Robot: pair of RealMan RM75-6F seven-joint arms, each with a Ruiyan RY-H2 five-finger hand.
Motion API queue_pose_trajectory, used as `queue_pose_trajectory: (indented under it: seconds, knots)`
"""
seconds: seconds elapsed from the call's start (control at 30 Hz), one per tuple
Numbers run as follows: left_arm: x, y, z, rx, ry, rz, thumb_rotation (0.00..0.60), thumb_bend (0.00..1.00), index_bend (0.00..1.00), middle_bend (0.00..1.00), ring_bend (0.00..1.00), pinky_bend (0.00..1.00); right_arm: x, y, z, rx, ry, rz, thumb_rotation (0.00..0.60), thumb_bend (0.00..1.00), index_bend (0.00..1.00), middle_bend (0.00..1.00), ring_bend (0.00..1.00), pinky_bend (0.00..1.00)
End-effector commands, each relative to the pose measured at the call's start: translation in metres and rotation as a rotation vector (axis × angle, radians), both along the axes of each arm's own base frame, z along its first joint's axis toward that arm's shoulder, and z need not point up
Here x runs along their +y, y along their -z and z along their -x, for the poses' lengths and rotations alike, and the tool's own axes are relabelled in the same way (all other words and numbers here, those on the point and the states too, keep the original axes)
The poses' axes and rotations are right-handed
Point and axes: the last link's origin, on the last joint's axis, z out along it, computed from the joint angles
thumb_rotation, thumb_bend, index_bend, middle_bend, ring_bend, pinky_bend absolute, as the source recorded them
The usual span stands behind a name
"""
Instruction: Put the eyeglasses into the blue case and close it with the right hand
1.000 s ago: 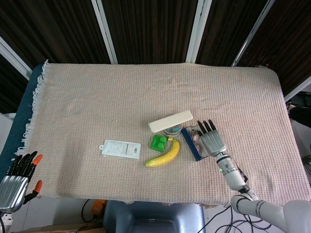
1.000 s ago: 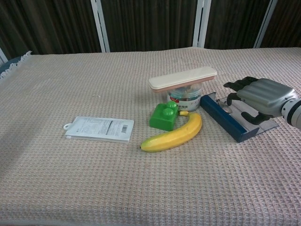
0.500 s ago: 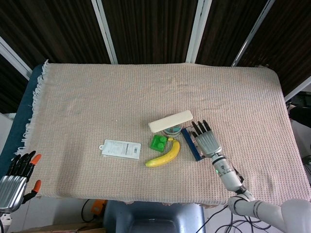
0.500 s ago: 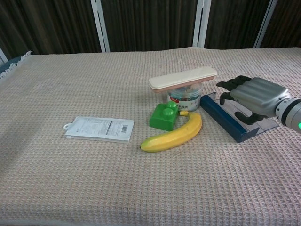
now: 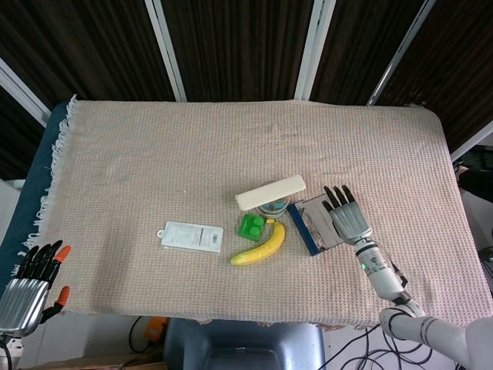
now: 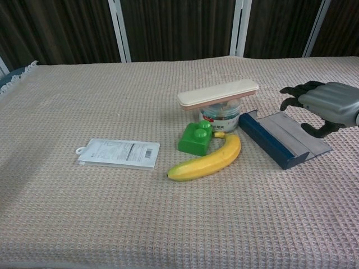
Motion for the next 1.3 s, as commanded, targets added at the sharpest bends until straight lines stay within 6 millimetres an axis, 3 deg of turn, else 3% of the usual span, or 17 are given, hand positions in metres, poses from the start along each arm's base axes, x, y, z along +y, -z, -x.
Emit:
queue_pose_trajectory:
  seconds: [0.03,0.27,0.57,1.07,1.3]
  knots:
    - [0.001,0.001,0.000,0.002,-0.003,0.003,0.600,0.42,0.00,0.00,0.00,0.02,-0.014,0.003,-0.006,0.003,0.017,-0.002,0.600,0.65,0.31,0.02,0.00,0.00]
    - [0.004,0.002,0.001,0.006,-0.009,0.004,0.600,0.42,0.00,0.00,0.00,0.02,-0.036,0.023,-0.022,0.054,0.032,-0.012,0.600,0.71,0.31,0.01,0.00,0.00]
    - [0.005,-0.001,0.002,-0.005,-0.011,-0.002,0.600,0.42,0.00,0.00,0.00,0.02,-0.042,0.038,-0.027,0.088,0.046,-0.020,0.600,0.74,0.38,0.01,0.00,0.00]
    - [0.005,0.000,0.002,-0.005,-0.009,0.002,0.600,0.42,0.00,0.00,0.00,0.02,-0.041,0.021,-0.006,0.132,0.071,-0.005,0.600,0.74,0.43,0.01,0.00,0.00]
    - [0.004,0.001,0.001,-0.004,-0.005,0.005,0.600,0.42,0.00,0.00,0.00,0.02,-0.027,0.006,0.010,0.139,0.075,-0.042,0.600,0.74,0.45,0.01,0.00,0.00]
